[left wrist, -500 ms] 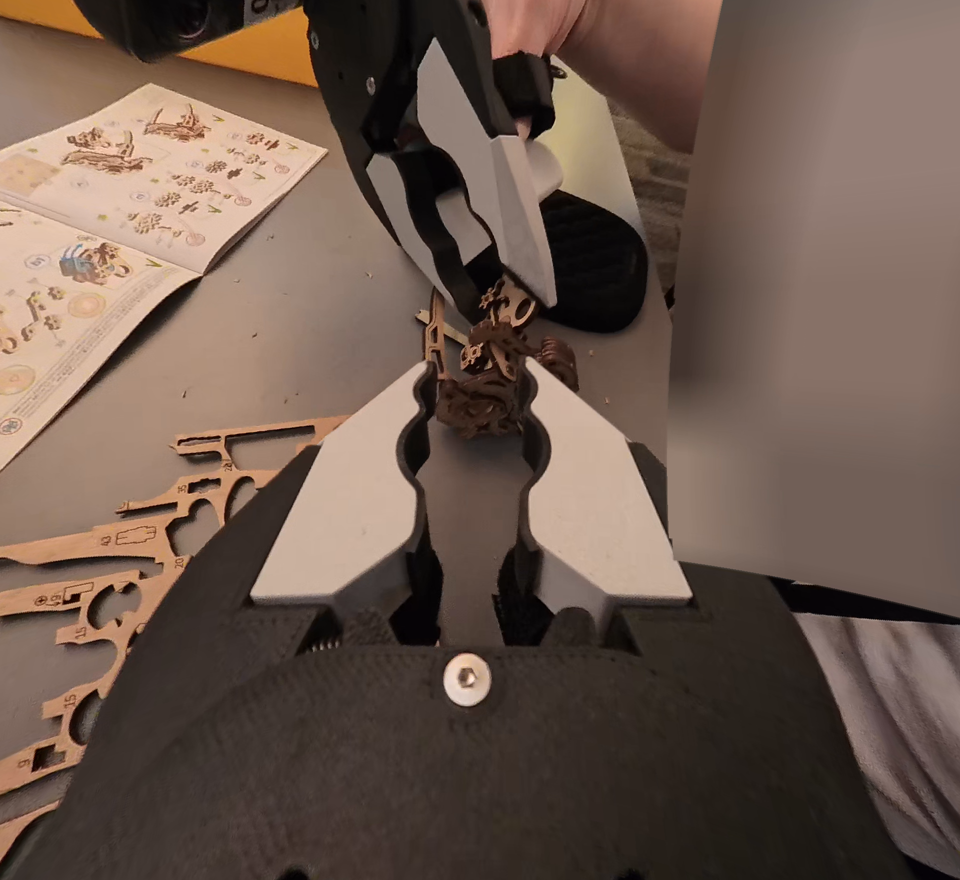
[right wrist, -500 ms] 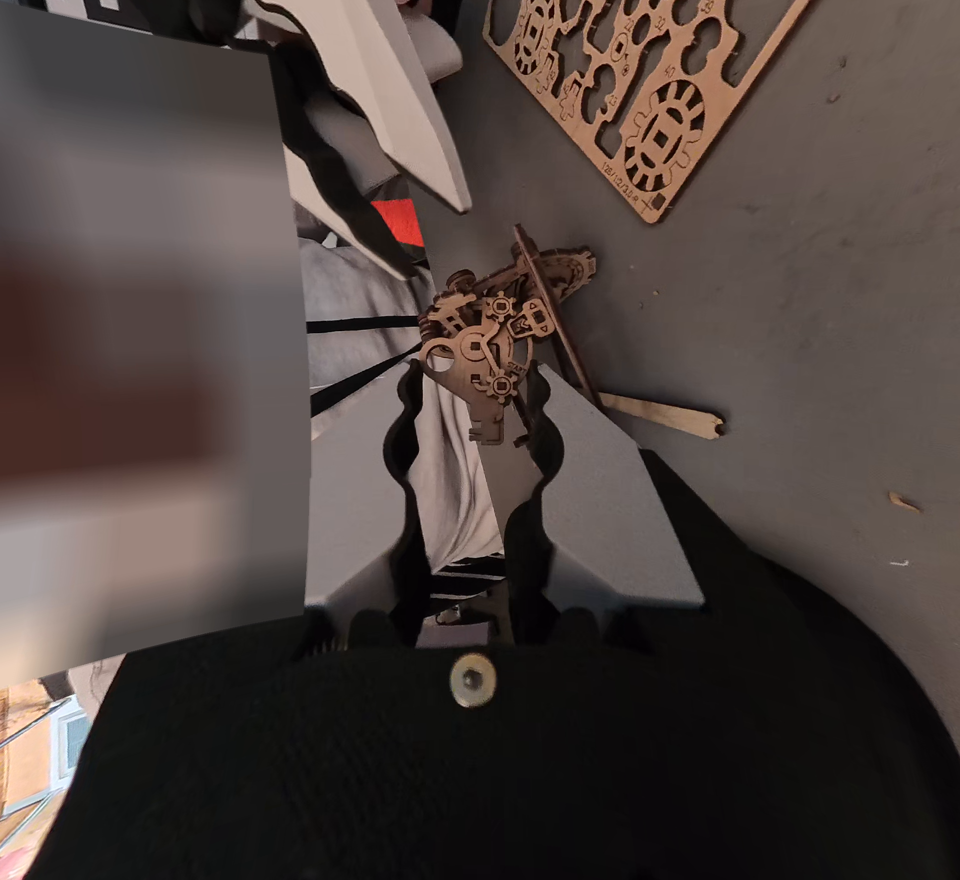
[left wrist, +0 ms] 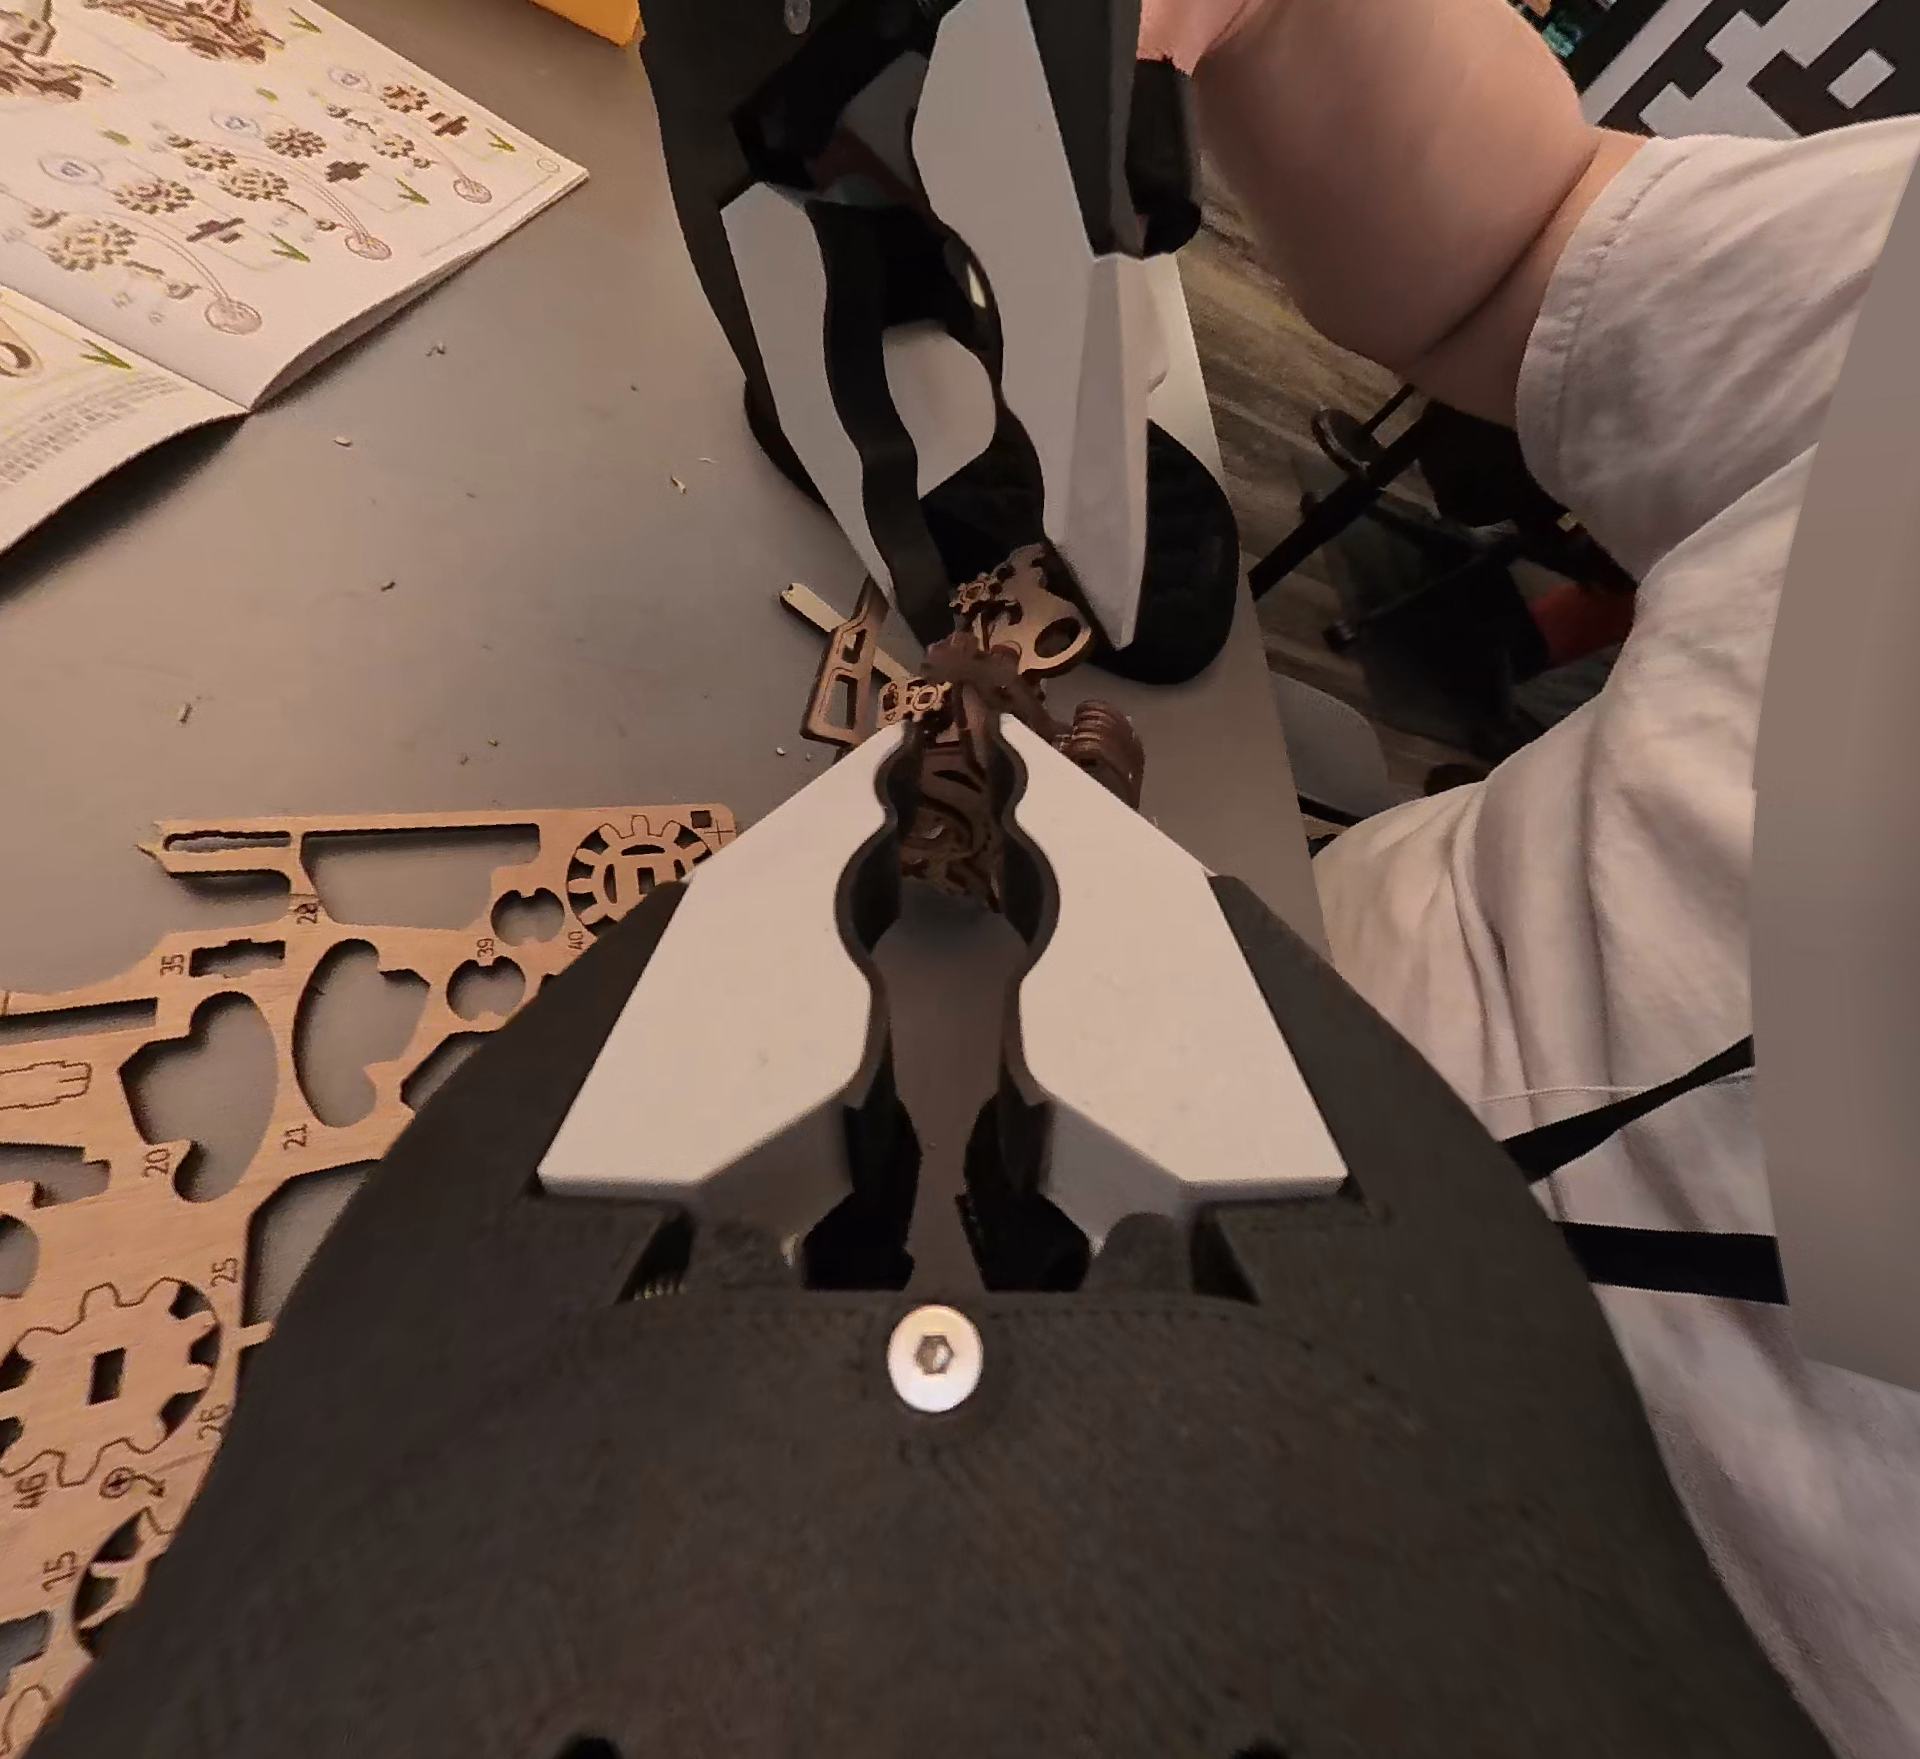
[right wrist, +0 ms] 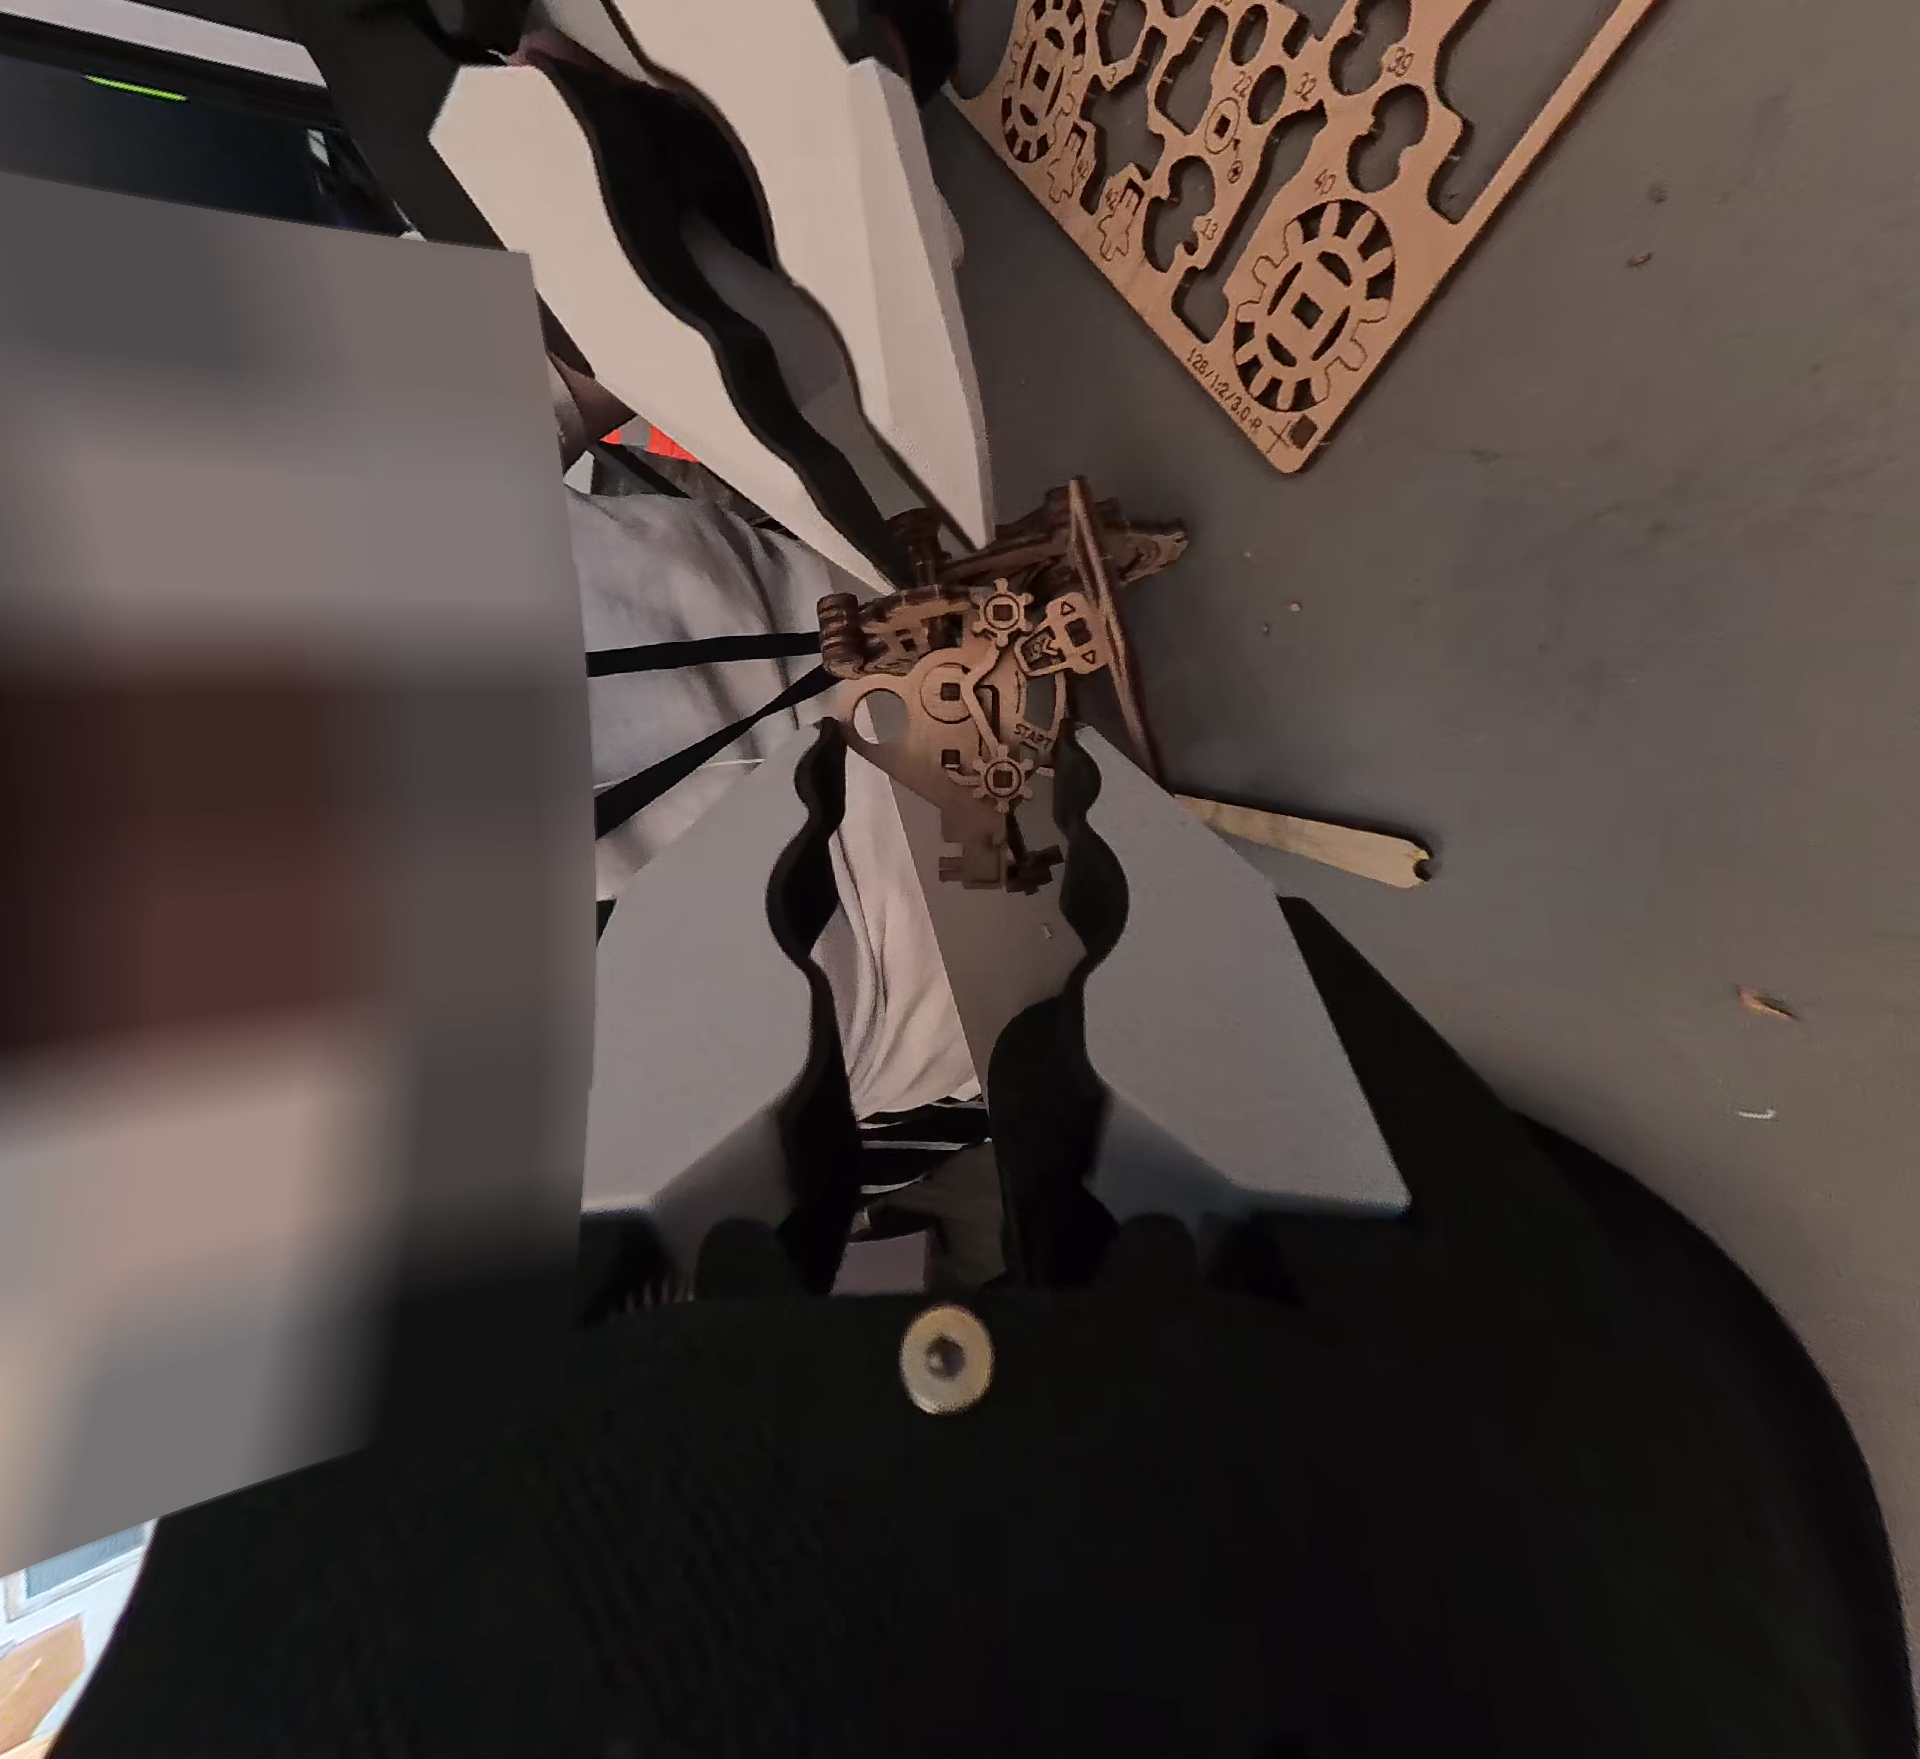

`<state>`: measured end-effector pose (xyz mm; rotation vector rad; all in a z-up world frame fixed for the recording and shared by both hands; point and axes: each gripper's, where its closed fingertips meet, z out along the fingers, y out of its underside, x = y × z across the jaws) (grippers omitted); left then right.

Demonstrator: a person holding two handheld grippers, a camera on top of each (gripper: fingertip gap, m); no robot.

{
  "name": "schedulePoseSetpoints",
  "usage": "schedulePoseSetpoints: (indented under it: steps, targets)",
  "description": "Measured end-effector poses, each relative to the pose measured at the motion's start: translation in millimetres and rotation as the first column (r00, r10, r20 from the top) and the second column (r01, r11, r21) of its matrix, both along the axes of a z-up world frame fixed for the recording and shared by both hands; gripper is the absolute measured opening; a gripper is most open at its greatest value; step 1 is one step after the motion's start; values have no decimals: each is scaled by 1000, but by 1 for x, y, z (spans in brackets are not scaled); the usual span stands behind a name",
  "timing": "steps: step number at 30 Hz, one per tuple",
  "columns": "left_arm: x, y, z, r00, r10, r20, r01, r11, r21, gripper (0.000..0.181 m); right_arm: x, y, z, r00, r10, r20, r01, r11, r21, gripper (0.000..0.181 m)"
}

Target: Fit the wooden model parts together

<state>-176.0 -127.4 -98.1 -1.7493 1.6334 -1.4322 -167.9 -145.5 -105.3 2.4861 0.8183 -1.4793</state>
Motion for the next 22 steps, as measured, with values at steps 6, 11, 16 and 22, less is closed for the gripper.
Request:
schedulePoseSetpoints:
  steps: [6,11,16,22]
  targets:
    - [-1,-1,0,1000,-2,3,2,999,54,9,0,3,1,1000,11,14,-11,999,45,40]
    - [-3,-7,0,999,-35,0,35,998,44,9,-2,-1,2,1000,16,-26,-14,998,61,39]
    - [-4,-8,0,999,-45,5,45,999,8,6,-2,0,0,994,13,-109,-3,996,90,39]
    - [-5,-9,1,998,-55,10,55,998,-21,4,-3,0,0,983,-4,-184,20,996,85,39]
